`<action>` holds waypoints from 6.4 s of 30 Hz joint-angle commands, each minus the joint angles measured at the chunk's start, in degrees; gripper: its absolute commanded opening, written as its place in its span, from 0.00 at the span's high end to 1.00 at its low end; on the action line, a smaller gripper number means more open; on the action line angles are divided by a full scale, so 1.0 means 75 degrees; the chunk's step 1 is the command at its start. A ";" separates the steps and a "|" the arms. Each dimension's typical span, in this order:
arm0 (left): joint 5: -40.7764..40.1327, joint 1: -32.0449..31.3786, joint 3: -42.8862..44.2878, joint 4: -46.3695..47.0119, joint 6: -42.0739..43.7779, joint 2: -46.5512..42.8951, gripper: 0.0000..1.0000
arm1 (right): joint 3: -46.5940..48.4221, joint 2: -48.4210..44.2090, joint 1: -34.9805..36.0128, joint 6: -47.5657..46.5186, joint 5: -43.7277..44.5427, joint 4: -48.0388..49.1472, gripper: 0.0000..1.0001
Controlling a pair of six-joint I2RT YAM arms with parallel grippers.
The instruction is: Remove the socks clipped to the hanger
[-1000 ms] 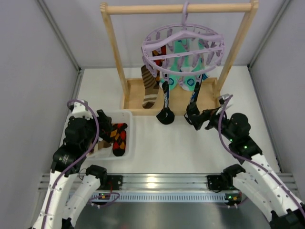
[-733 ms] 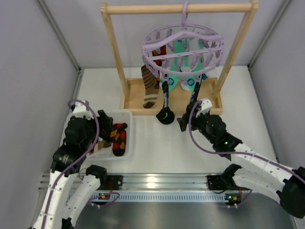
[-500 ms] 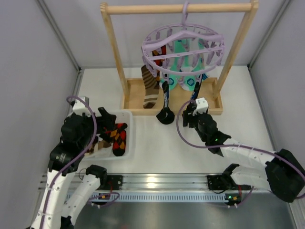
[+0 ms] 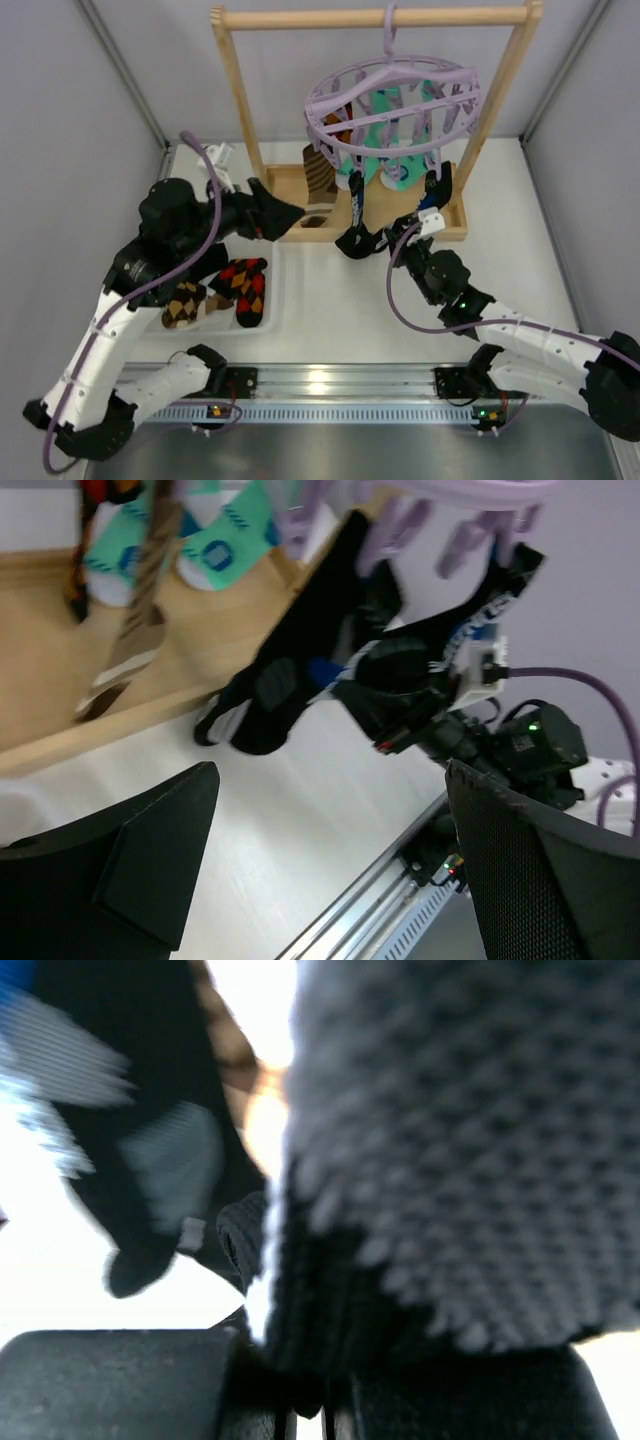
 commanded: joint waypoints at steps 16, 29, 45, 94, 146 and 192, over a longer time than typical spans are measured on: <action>-0.4653 -0.5410 0.5947 0.0815 0.1281 0.5564 0.02 | -0.0470 -0.1411 0.1637 0.0685 -0.0332 -0.0610 1.00; -0.5566 -0.5410 0.6886 0.1084 0.1281 0.6819 0.02 | -0.0646 -0.2021 0.1824 0.0580 -0.1200 -0.0692 1.00; -0.6973 -0.5398 0.6722 0.1834 0.1633 0.7194 0.18 | -0.0658 -0.2443 0.2011 0.0357 -0.1412 -0.1067 1.00; -0.8332 -0.5105 0.6007 0.3206 0.1914 0.7616 0.99 | -0.1161 -0.2981 0.2574 0.0064 -0.1213 -0.0668 1.00; -0.6506 -0.4918 0.3688 0.3405 0.1223 0.5426 0.18 | -0.0705 -0.5291 0.2691 0.1939 0.0839 -0.4700 1.00; -1.0805 -0.4918 0.1964 -0.1494 0.1773 -0.0434 0.02 | 0.8904 0.6474 0.2855 0.0263 -0.6158 -0.3949 0.50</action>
